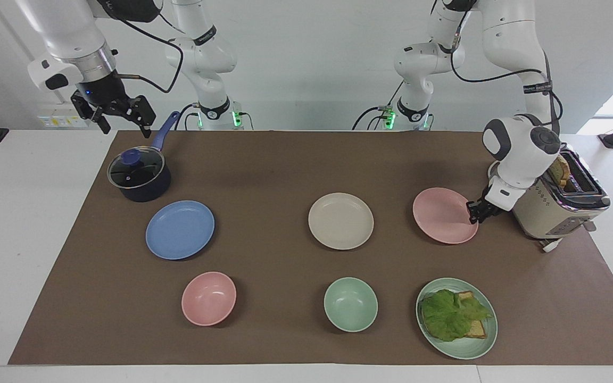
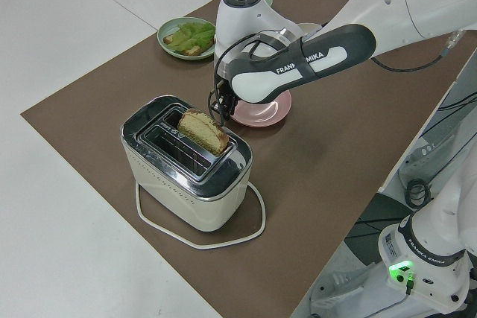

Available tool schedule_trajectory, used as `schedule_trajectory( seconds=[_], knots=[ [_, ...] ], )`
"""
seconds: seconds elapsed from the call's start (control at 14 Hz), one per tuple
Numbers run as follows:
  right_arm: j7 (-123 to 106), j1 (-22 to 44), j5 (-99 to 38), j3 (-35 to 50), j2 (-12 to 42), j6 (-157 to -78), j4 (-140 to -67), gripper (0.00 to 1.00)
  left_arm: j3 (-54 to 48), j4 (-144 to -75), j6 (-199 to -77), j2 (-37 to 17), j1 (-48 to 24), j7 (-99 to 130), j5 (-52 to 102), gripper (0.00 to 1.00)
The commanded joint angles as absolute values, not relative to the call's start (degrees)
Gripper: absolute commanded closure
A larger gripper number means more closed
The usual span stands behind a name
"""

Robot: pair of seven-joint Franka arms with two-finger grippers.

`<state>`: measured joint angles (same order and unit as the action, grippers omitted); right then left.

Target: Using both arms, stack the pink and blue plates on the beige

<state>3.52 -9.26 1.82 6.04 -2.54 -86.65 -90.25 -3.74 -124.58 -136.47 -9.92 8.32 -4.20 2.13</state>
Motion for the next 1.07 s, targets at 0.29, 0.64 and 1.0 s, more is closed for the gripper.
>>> schedule_trajectory(
  seconds=[0.29,0.64,1.0],
  knots=[
    [3.9,-9.8,1.5,6.2,-4.0,-87.2,-92.0,0.0,-3.4,-118.3,-130.2,-10.4,7.9,-7.5,1.3,1.0],
    [3.8,-9.8,1.5,6.2,-4.0,-87.2,-92.0,0.0,-4.2,-112.0,-119.2,-7.8,6.9,-7.6,1.3,1.0],
    [3.8,-9.8,1.5,6.2,-4.0,-87.3,-92.0,0.0,-4.3,-110.5,-115.6,-4.0,0.8,-4.1,2.9,1.0]
  ],
)
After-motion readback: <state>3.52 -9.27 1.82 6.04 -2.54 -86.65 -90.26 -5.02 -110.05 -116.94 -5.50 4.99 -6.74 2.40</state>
